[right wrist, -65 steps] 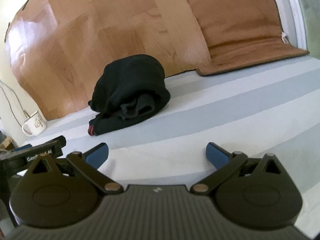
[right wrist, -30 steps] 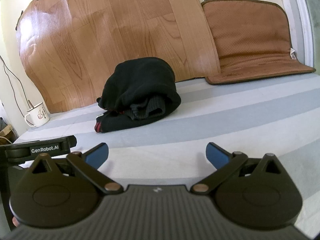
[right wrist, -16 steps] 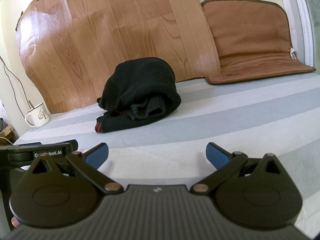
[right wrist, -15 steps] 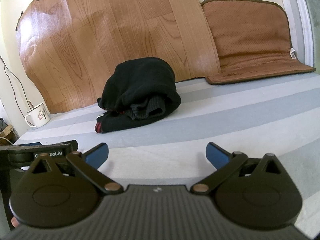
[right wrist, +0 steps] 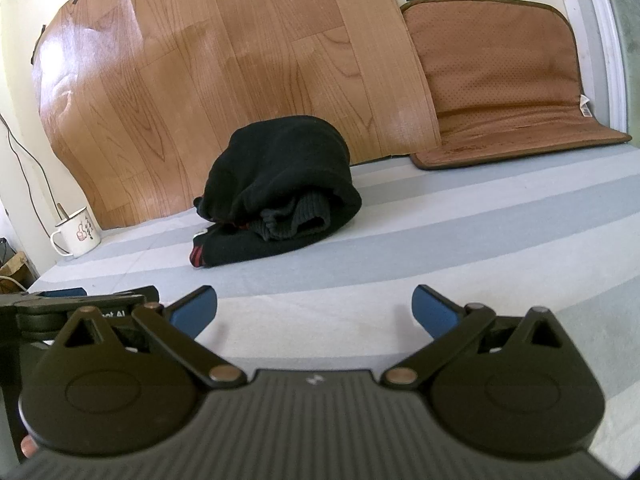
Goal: Fold small clothes
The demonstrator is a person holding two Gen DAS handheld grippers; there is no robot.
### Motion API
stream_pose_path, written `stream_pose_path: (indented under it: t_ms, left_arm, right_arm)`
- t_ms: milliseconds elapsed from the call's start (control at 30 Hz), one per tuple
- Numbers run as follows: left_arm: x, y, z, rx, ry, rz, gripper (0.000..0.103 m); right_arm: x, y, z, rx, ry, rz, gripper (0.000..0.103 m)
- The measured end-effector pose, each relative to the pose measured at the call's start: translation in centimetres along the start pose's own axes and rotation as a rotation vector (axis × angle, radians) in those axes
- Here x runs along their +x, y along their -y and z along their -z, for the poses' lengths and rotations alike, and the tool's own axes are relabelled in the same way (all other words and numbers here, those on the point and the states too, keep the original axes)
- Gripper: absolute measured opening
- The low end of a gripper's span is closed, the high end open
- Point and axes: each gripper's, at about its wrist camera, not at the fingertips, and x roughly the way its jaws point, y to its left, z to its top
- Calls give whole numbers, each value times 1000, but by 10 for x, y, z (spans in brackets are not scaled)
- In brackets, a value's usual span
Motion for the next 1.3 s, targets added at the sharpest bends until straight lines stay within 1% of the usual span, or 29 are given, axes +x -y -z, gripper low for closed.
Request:
stream_pose_path:
  t_ms: [167,1300]
  left_arm:
    - [2,0,-1,-1,-24,6,103]
    - [4,2,1,14,-42,6,103]
  right_arm:
    - [0,0,0,1,1,0,103]
    - [-1,1,0,12,2,-2,103]
